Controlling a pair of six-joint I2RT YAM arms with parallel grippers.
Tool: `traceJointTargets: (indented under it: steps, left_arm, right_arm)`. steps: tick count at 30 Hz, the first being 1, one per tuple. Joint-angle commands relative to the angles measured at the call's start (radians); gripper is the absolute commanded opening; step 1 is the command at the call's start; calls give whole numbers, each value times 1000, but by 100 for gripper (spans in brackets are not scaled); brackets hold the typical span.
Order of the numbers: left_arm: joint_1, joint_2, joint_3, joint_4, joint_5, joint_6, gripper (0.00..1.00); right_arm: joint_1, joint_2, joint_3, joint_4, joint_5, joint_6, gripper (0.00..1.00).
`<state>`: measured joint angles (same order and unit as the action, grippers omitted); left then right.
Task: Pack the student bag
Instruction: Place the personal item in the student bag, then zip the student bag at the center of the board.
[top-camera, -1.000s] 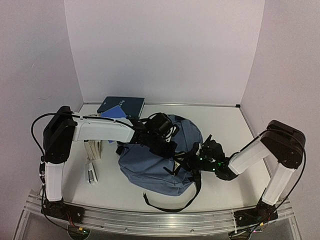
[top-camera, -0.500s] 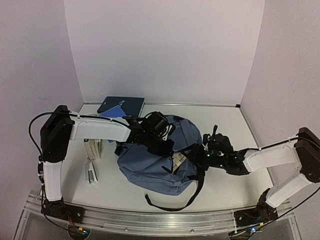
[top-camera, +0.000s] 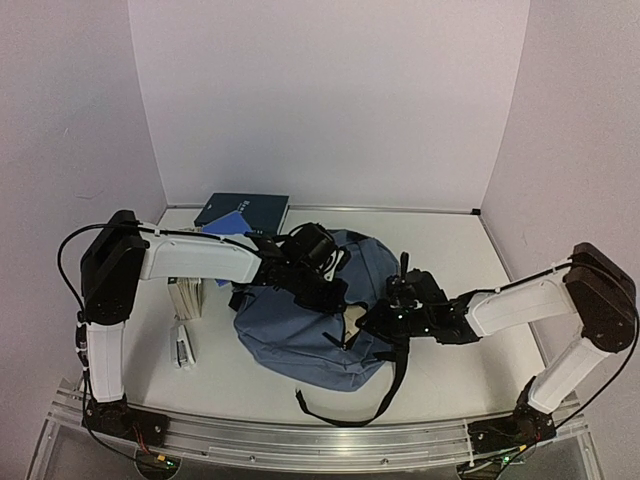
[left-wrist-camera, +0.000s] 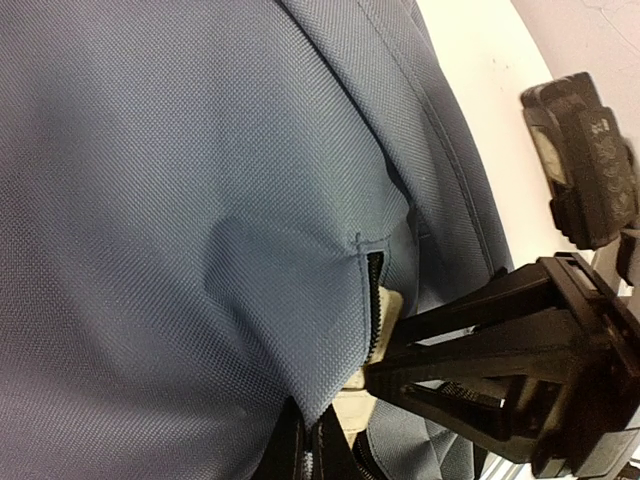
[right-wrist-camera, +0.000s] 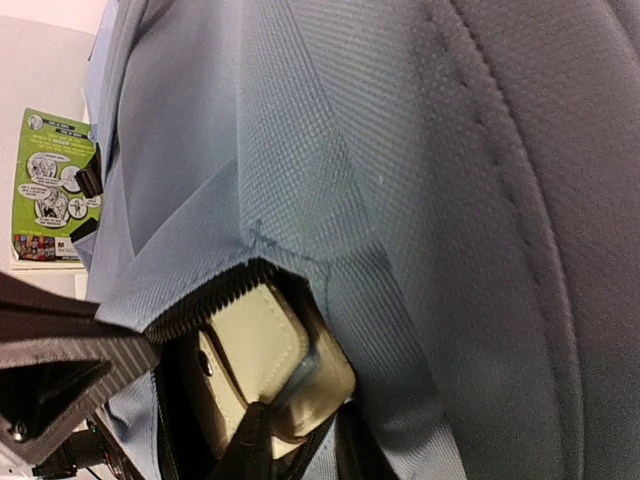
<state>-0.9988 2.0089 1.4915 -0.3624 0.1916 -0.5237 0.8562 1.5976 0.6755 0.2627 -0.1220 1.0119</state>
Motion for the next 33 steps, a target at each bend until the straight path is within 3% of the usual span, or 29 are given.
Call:
traceJointTargets:
  steps: [1, 11, 18, 20, 22, 26, 29, 33]
  left_arm:
    - [3, -56, 38, 48, 60, 24, 0]
    - [3, -21, 50, 47, 125, 54, 0]
    - [4, -43, 44, 23, 70, 55, 2]
    - [5, -68, 35, 17, 50, 46, 12]
    - [8, -107, 11, 16, 38, 31, 29]
    - [12, -193, -56, -18, -11, -20, 57]
    - [18, -273, -130, -66, -54, -91, 66]
    - [28, -378, -248, -115, -72, -205, 73]
  right_arm:
    - [4, 64, 70, 58, -16, -35, 14]
    - [4, 197, 102, 296, -93, -70, 8]
    - [4, 103, -5, 323, -77, -73, 18]
    - [4, 35, -52, 280, -59, -82, 24]
    - [4, -55, -93, 204, -39, -105, 30]
    - [22, -238, -100, -52, 28, -210, 44]
    - [44, -347, -45, -220, 44, -295, 52]
    - [71, -388, 52, -390, 38, -356, 54]
